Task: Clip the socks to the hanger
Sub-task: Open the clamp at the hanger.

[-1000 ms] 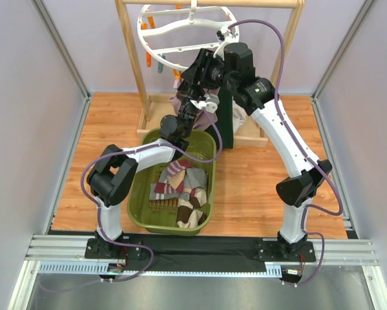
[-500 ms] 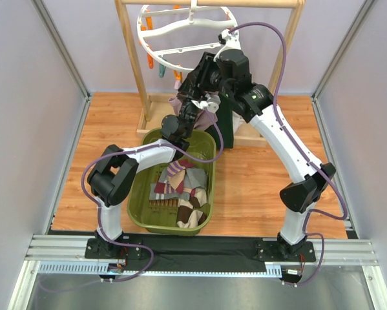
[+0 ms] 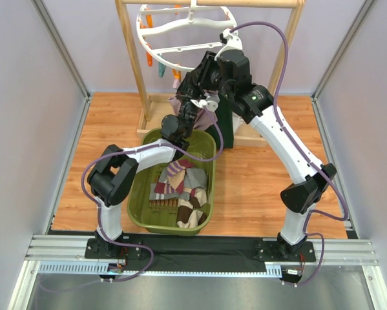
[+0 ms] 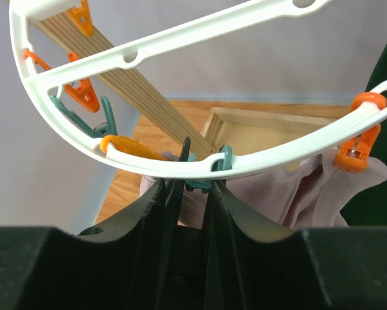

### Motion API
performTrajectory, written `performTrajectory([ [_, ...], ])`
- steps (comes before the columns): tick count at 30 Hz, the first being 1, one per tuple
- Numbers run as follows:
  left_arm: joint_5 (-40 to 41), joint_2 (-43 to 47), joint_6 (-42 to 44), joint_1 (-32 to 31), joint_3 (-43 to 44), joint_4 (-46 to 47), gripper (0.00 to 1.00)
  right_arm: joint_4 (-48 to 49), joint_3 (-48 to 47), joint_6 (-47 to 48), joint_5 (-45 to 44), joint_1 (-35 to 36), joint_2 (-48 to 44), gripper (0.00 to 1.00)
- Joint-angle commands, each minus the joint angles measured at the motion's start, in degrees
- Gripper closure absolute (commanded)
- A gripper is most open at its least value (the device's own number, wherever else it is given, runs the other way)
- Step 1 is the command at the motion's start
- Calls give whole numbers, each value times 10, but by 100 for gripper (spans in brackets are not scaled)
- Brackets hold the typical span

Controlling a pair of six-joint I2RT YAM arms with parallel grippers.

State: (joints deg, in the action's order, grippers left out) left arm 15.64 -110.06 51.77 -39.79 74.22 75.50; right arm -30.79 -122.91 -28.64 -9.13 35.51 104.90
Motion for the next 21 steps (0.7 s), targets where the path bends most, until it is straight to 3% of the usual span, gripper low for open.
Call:
performTrajectory([
  [1,0,17,-1,-6,9,121,100,26,7,11,-51,-5,-14,64],
  [8,7,20,-11,-6,9,121,100,27,-1,5,-55,-5,2,59],
  [21,8,32,-18,-10,1,121,100,186,96,-4,-18,-5,-22,60],
])
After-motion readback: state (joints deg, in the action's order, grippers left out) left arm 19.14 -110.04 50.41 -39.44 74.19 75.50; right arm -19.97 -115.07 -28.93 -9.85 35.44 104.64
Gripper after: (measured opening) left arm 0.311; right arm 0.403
